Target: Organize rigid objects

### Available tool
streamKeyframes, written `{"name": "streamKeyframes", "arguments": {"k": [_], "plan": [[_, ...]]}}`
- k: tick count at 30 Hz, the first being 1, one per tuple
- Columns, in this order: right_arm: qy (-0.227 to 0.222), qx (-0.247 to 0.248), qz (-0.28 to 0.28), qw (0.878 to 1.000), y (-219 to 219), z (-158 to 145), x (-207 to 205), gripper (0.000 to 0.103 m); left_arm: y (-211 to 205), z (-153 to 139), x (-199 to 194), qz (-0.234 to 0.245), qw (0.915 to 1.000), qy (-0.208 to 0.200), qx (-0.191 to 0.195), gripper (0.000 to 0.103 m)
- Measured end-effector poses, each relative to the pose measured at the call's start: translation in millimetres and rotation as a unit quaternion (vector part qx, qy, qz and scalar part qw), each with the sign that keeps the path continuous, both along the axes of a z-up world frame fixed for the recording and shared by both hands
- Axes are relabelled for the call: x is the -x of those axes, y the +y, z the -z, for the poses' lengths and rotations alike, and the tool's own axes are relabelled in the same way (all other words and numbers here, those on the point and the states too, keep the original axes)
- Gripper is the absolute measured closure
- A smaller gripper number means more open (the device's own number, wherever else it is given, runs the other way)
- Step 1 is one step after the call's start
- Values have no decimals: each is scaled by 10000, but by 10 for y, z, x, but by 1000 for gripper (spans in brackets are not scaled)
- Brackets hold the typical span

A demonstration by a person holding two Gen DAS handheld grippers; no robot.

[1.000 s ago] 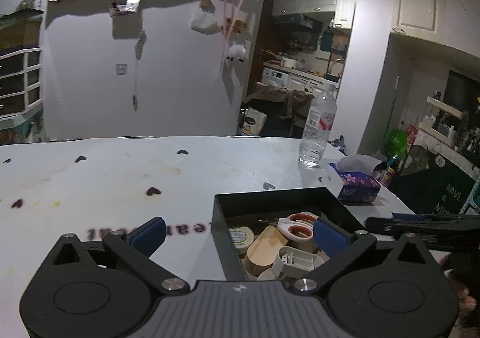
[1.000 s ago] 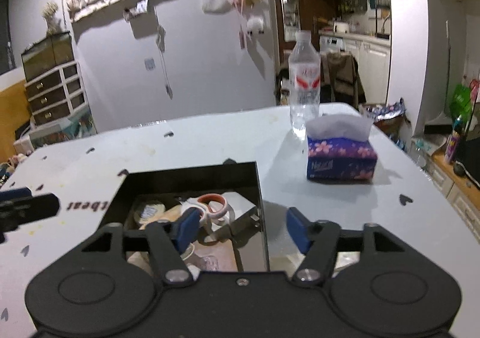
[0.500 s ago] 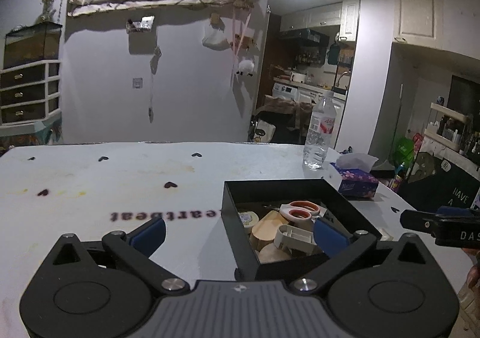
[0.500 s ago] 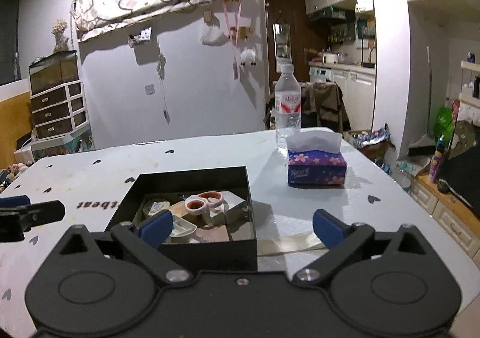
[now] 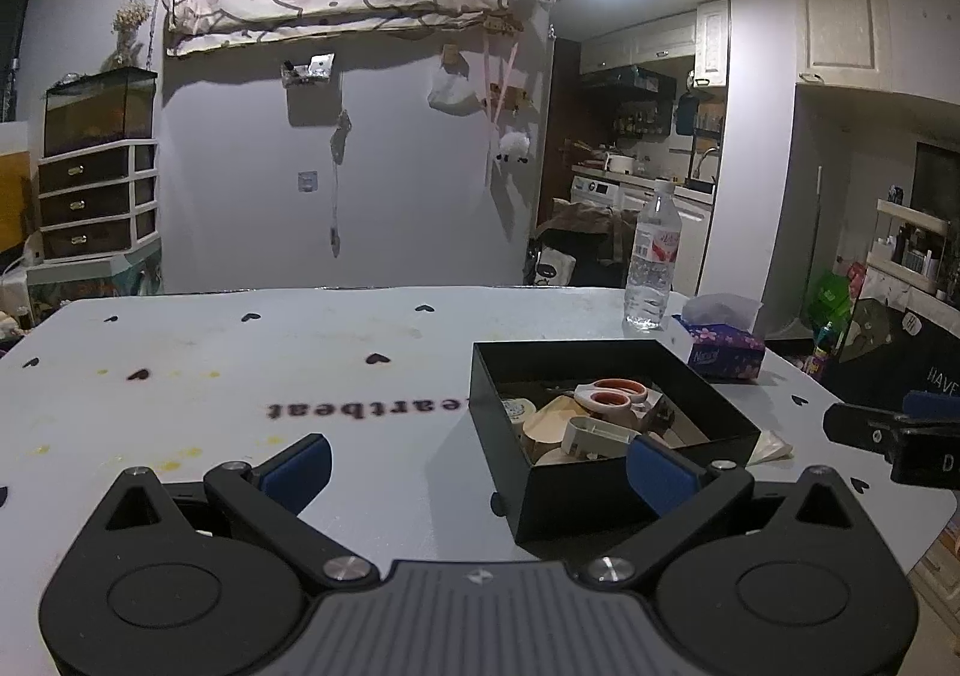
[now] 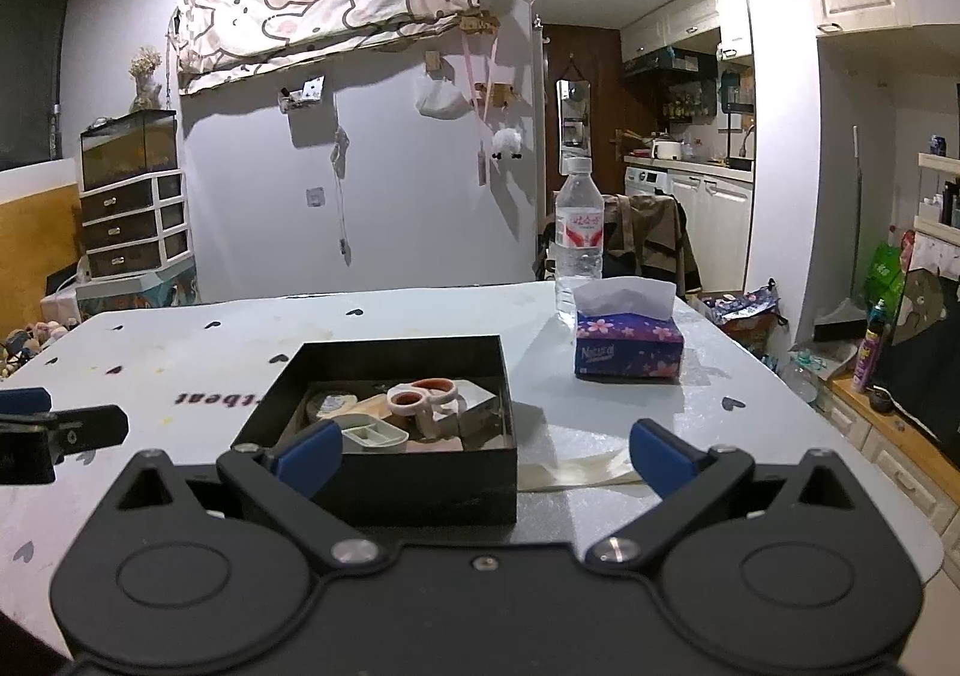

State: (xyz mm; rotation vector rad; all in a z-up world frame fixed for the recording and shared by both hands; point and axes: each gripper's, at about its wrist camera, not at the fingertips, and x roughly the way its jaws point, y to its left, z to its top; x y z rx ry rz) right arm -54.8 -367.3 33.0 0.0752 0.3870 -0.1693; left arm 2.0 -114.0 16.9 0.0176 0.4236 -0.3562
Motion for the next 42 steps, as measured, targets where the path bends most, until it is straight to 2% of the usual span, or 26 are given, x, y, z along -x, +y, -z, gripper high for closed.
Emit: {"name": "streamKeyframes", "arguments": {"k": [12,42], "plan": [[-3,22,-25,10000,45,5,91,0,30,24,144,-86,10000,-25,3,0],[18,54,-75,10000,76,5,100,0,48,32,170,-97,10000,-24,3,0]]}}
